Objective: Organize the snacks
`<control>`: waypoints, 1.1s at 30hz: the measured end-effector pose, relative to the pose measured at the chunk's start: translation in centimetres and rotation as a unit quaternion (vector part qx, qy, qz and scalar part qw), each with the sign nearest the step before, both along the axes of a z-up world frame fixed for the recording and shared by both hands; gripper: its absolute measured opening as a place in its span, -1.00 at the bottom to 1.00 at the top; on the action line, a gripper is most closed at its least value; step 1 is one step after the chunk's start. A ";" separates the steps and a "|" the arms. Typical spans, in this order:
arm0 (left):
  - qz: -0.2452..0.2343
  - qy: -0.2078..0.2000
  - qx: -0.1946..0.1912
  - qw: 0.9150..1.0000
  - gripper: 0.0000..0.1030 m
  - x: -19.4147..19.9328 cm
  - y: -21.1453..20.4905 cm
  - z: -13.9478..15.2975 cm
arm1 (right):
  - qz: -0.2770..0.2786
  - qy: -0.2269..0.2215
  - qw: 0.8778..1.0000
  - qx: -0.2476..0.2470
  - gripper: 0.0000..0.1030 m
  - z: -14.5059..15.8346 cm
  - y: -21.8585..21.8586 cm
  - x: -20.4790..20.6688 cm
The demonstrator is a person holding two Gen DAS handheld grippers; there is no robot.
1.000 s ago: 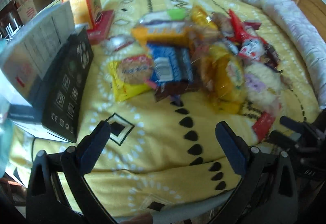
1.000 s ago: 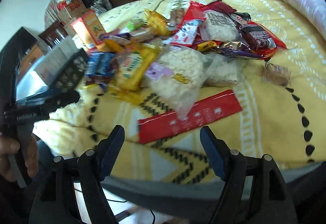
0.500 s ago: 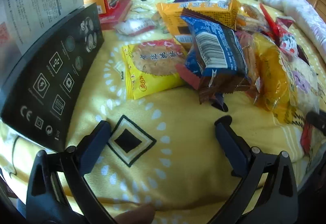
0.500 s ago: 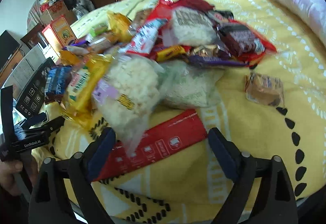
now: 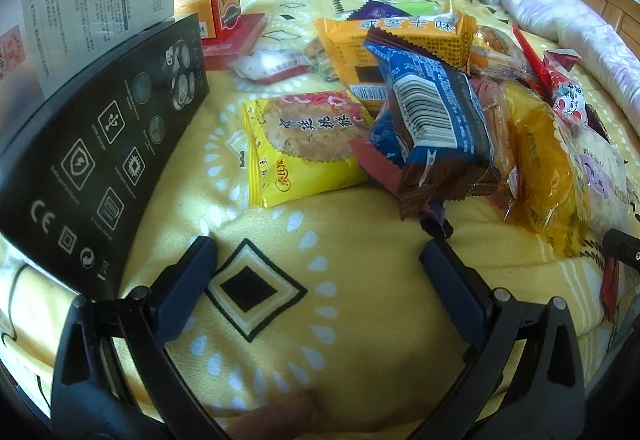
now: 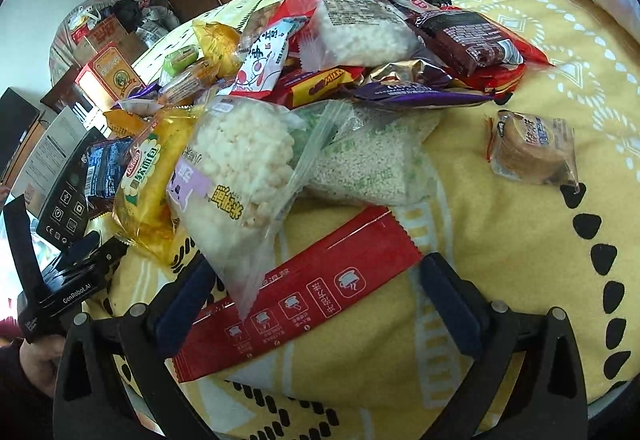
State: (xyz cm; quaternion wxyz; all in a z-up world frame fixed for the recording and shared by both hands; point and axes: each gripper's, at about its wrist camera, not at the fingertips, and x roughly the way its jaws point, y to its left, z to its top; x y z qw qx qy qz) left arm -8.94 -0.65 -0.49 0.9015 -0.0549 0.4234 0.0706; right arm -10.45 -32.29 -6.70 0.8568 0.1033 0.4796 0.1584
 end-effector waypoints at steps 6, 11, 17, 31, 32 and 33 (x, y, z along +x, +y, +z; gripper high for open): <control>-0.001 0.000 0.002 1.000 1.00 -0.1 0.0 0.0 | -0.002 -0.002 1.000 0.005 1.00 0.1 0.0 -0.1; -0.001 0.002 0.005 1.000 1.00 0.0 -0.1 0.0 | -0.001 -0.003 1.000 -0.001 1.00 0.1 0.0 -0.1; -0.002 0.001 0.004 1.000 1.00 0.1 0.0 0.0 | -0.001 -0.003 1.000 -0.002 1.00 0.1 0.1 -0.1; -0.001 -0.002 0.001 1.000 1.00 0.0 0.0 0.0 | -0.001 -0.003 1.000 -0.002 1.00 0.0 0.1 0.0; -0.001 -0.002 0.002 1.000 1.00 0.0 0.0 0.0 | -0.001 -0.003 1.000 -0.002 1.00 0.1 0.1 0.0; -0.001 -0.002 0.002 1.000 1.00 0.0 0.0 0.0 | -0.001 -0.004 1.000 -0.002 1.00 0.1 0.1 0.0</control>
